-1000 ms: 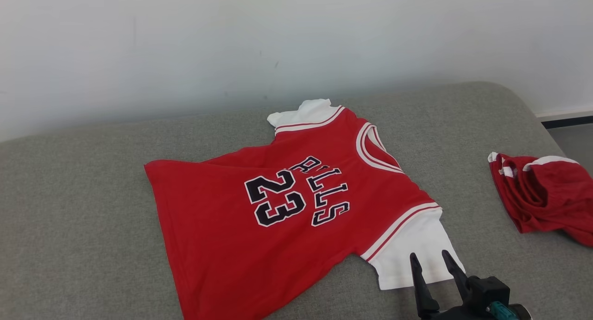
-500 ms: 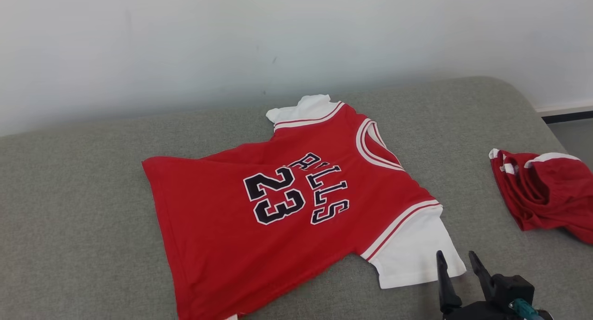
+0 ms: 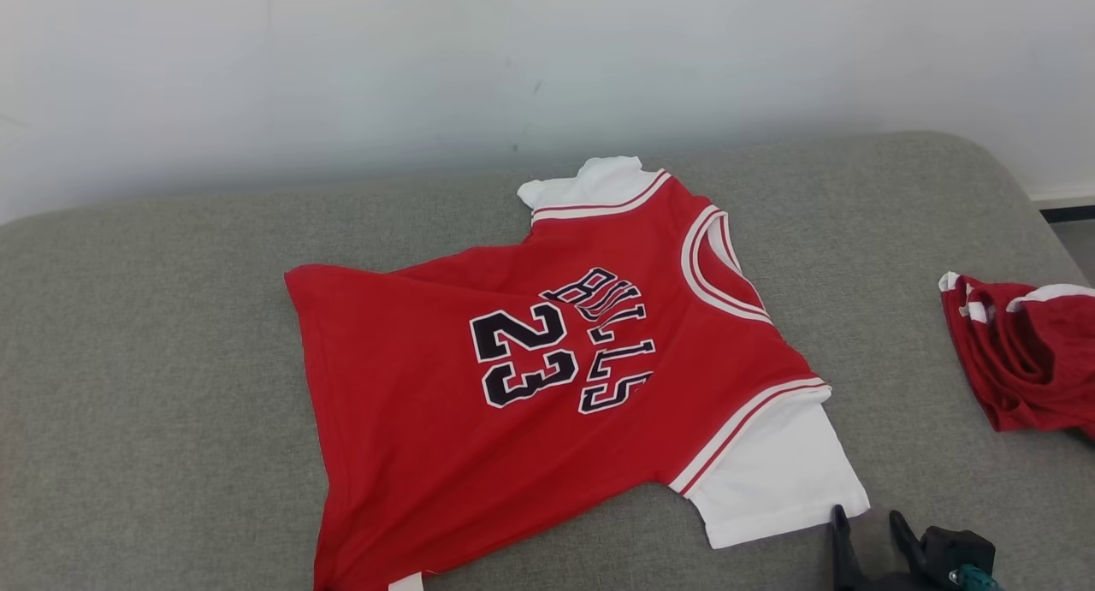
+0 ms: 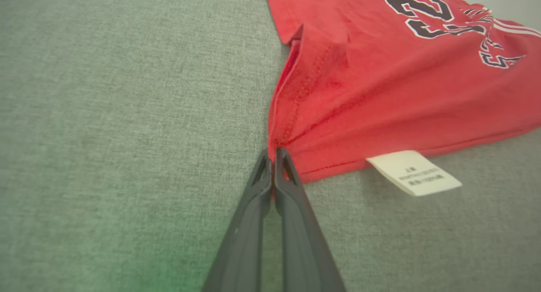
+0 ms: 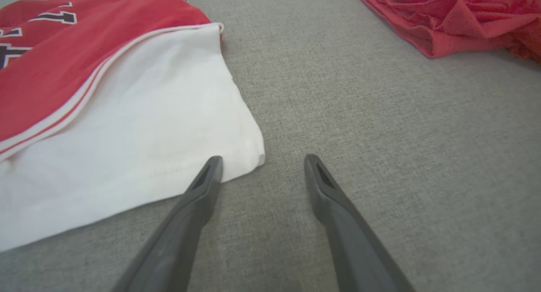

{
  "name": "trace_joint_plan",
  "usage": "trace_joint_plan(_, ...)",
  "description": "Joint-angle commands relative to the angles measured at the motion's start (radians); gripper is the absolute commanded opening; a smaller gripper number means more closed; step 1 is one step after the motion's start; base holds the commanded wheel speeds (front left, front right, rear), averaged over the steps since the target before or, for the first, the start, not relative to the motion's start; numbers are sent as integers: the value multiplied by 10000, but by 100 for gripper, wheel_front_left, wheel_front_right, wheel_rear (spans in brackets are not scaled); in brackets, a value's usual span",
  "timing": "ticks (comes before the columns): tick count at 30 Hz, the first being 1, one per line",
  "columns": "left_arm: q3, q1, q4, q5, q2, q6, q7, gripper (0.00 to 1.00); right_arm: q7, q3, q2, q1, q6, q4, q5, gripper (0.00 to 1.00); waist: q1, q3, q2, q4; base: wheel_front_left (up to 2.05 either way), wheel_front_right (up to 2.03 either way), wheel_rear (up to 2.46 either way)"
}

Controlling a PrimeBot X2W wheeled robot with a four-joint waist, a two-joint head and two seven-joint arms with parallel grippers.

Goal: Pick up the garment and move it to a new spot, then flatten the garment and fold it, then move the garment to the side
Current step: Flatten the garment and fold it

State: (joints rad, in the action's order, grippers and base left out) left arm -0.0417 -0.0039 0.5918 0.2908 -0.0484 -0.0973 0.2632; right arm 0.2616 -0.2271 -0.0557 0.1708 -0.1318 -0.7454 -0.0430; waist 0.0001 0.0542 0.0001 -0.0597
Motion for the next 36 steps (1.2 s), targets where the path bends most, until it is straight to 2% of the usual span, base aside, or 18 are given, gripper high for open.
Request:
trace_joint_plan(1, -36, -18, -27, -77, -37, -24, 18, 0, 41, -14, 12, 140, 27, -142, 20, 100, -1, 61, -1, 24, 0, 0, 0)
trace_joint_plan(4, -115, -154, -96, -204, -36, -45, 17, 0, 18, 144, 28, 311, 27, -544, -160, 100, -1, 179, -1, 30, 0, 0, 0)
trace_joint_plan(5, -122, -181, -113, -225, -34, -57, 17, 0, 17, 189, 30, 344, 27, -648, -221, 79, -1, 209, -1, 29, 0, 0, 0)
trace_joint_plan(6, -112, -213, -124, -295, -34, -76, 17, 0, 7, 278, 42, 428, 27, -800, -370, 37, -1, 252, -1, 26, 0, 0, 0)
trace_joint_plan(8, -101, -245, -113, -367, -34, -112, 17, 0, 4, 374, 44, 455, 27, -899, -485, 22, -1, 276, -1, 7, 0, 0, 0)
trace_joint_plan(9, -83, -266, -103, -359, -34, -128, 17, 0, 4, 406, 45, 473, 27, -960, -530, 7, -1, 279, -1, -4, 0, 0, 0)
trace_joint_plan(10, -66, -280, -93, -372, -34, -138, 17, 0, 4, 437, 41, 500, 27, -1026, -586, 0, -1, 273, -1, -14, 0, 0, 0)
trace_joint_plan(13, -55, -307, -80, -394, -31, -153, 17, 0, -11, 601, 40, 568, 27, -1127, -759, 0, -1, 223, -1, -44, 0, 0, 0)
trace_joint_plan(16, -22, -322, -320, -528, -32, -191, 20, 0, 20, 800, 37, 636, 27, -681, -1006, 0, -1, 99, -1, -75, 0, 0, 0)
trace_joint_plan(25, 411, -541, -1834, -974, -189, -300, 21, 0, 24, 1399, 37, 947, 27, 1859, -2354, 0, -1, -491, -1, -225, 0, 0, 0)
trace_joint_plan(30, 423, -1236, -2683, -1161, -757, -318, 21, 0, 23, 1787, -193, 1527, 27, 3304, -3007, 0, -1, -872, -1, -275, 0, 0, 0)
trace_joint_plan(36, -30, -2793, -3437, -981, -2057, -314, 23, 0, 23, 2137, -659, 2715, 27, 4535, -3746, 0, -1, -1233, -1, -253, 0, 0, 0)
